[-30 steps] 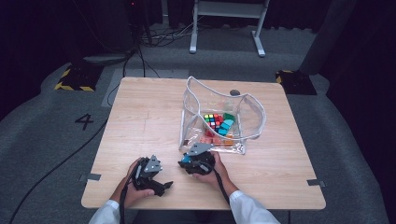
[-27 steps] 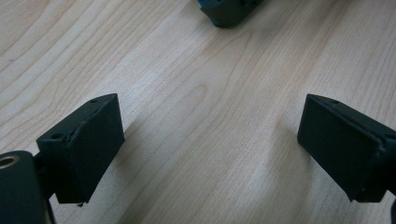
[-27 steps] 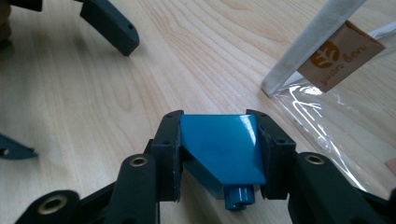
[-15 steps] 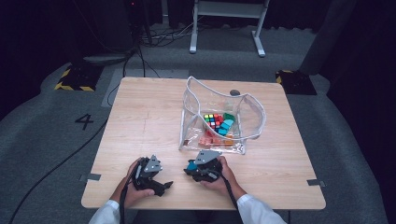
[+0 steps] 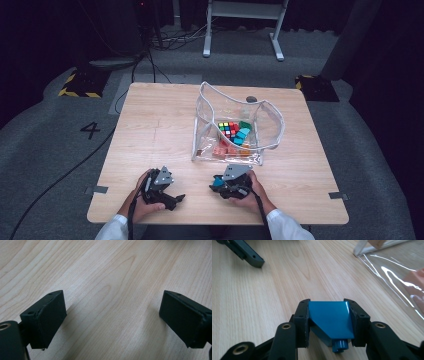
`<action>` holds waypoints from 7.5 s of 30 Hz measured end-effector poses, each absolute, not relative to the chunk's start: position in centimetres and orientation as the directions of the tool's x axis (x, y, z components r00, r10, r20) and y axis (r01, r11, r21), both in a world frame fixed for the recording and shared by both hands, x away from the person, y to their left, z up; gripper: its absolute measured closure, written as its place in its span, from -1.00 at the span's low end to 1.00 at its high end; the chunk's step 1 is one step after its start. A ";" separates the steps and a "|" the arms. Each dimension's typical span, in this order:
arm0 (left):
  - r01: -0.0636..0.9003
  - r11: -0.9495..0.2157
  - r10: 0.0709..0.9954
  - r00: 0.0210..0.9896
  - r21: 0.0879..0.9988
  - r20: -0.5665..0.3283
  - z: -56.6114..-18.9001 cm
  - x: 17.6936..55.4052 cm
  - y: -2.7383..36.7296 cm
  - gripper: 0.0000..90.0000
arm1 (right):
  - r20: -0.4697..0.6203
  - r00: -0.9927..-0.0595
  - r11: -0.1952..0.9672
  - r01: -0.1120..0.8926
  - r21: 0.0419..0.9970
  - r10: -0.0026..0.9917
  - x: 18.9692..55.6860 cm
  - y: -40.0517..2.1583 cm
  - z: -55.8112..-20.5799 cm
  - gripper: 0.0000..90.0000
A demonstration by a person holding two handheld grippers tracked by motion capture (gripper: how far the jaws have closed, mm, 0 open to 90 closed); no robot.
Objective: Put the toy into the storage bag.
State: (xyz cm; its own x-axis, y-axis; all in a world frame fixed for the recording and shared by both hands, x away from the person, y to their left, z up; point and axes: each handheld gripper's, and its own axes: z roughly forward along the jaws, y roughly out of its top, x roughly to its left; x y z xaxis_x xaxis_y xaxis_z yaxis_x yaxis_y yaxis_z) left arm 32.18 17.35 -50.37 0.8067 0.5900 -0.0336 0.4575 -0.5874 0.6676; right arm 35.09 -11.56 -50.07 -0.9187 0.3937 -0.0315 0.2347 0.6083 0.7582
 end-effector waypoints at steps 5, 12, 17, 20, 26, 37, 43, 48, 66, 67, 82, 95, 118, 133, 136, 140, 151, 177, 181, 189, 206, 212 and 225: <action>0.457 -0.588 0.590 0.807 0.667 -0.034 -50.4 32.2 17.4 -0.84 | -0.043 -0.915 0.610 0.232 0.757 0.401 34.9 -13.5 -49.6 0.31; 0.458 -0.587 0.590 0.807 0.667 -0.034 -50.4 32.2 17.4 -0.84 | -0.009 -0.896 0.570 0.274 0.774 0.443 34.8 -17.1 -48.8 0.31; 0.458 -0.587 0.590 0.807 0.667 -0.034 -50.4 32.2 17.4 -0.84 | -0.032 -0.874 0.583 0.295 0.757 0.485 34.7 -19.6 -48.6 0.31; 0.458 -0.587 0.590 0.807 0.667 -0.035 -50.4 32.2 17.4 -0.84 | -0.033 -0.861 0.569 0.307 0.763 0.508 34.8 -21.3 -48.4 0.31; 0.458 -0.587 0.590 0.807 0.667 -0.034 -50.4 32.2 17.4 -0.84 | -0.031 -0.831 0.555 0.342 0.758 0.555 34.8 -24.0 -48.1 0.31; 0.458 -0.587 0.590 0.807 0.667 -0.034 -50.4 32.2 17.4 -0.84 | -0.050 -0.780 0.541 0.385 0.748 0.624 35.1 -27.4 -48.3 0.31; 0.458 -0.587 0.590 0.807 0.667 -0.034 -50.4 32.2 17.4 -0.84 | -0.059 -0.758 0.518 0.385 0.764 0.650 35.4 -28.8 -47.5 0.31; 0.457 -0.588 0.589 0.808 0.667 -0.035 -50.4 32.2 17.4 -0.84 | -0.071 -0.752 0.521 0.382 0.763 0.656 35.9 -29.9 -47.0 0.31; 0.455 -0.590 0.588 0.808 0.667 -0.031 -50.4 32.2 17.4 -0.84 | -0.100 -0.657 0.417 0.347 0.840 0.747 38.8 -34.2 -38.4 0.31; 0.454 -0.590 0.588 0.809 0.667 -0.031 -50.4 32.2 17.4 -0.84 | -0.109 -0.654 0.420 0.340 0.842 0.748 38.9 -34.3 -38.0 0.31; 0.455 -0.590 0.588 0.808 0.668 -0.031 -50.4 32.2 17.4 -0.84 | -0.153 -0.639 0.403 0.267 0.875 0.754 40.1 -33.5 -31.9 0.31; 0.450 -0.590 0.585 0.811 0.670 -0.030 -50.4 32.3 17.3 -0.84 | -0.185 -0.676 0.444 0.232 0.866 0.714 41.9 -30.5 -29.4 0.31; 0.454 -0.590 0.588 0.809 0.667 -0.031 -50.4 32.2 17.4 -0.84 | -0.246 -0.802 0.606 0.174 0.776 0.545 45.5 -21.9 -30.0 0.31; 0.454 -0.590 0.588 0.808 0.668 -0.030 -50.4 32.2 17.4 -0.84 | -0.243 -0.854 0.719 0.196 0.667 0.459 47.6 -17.2 -32.1 0.31; 0.454 -0.590 0.588 0.809 0.668 -0.030 -50.4 32.2 17.4 -0.84 | -0.260 -0.860 0.752 0.193 0.631 0.439 48.2 -16.5 -32.6 0.31; 0.454 -0.589 0.588 0.808 0.668 -0.030 -50.4 32.2 17.4 -0.83 | -0.256 -0.876 0.787 0.196 0.585 0.408 48.7 -15.7 -33.4 0.31; 0.455 -0.587 0.588 0.808 0.670 -0.033 -50.4 32.2 17.3 -0.83 | -0.233 -0.905 0.864 0.225 0.450 0.357 49.5 -13.9 -35.5 0.31; 0.455 -0.588 0.588 0.808 0.669 -0.034 -50.4 32.2 17.3 -0.83 | -0.254 -0.889 0.896 0.289 0.336 0.382 49.1 -18.7 -35.7 0.31; 0.455 -0.588 0.588 0.808 0.669 -0.034 -50.4 32.2 17.3 -0.83 | -0.258 -0.884 0.893 0.295 0.339 0.390 49.0 -19.2 -35.7 0.31; 0.455 -0.588 0.588 0.808 0.669 -0.034 -50.4 32.2 17.4 -0.83 | -0.250 -0.885 0.886 0.292 0.361 0.394 48.9 -19.3 -35.6 0.31; 0.455 -0.587 0.588 0.808 0.669 -0.034 -50.4 32.2 17.3 -0.83 | -0.217 -0.877 0.816 0.272 0.511 0.428 48.0 -19.9 -34.7 0.13; 0.455 -0.587 0.588 0.808 0.669 -0.034 -50.4 32.2 17.3 -0.83 | -0.222 -0.866 0.777 0.254 0.577 0.448 47.6 -20.7 -34.4 0.04; 0.457 -0.587 0.588 0.808 0.668 -0.035 -50.4 32.2 17.4 -0.83 | -0.215 -0.779 0.637 0.285 0.716 0.589 45.8 -21.7 -33.1 -0.40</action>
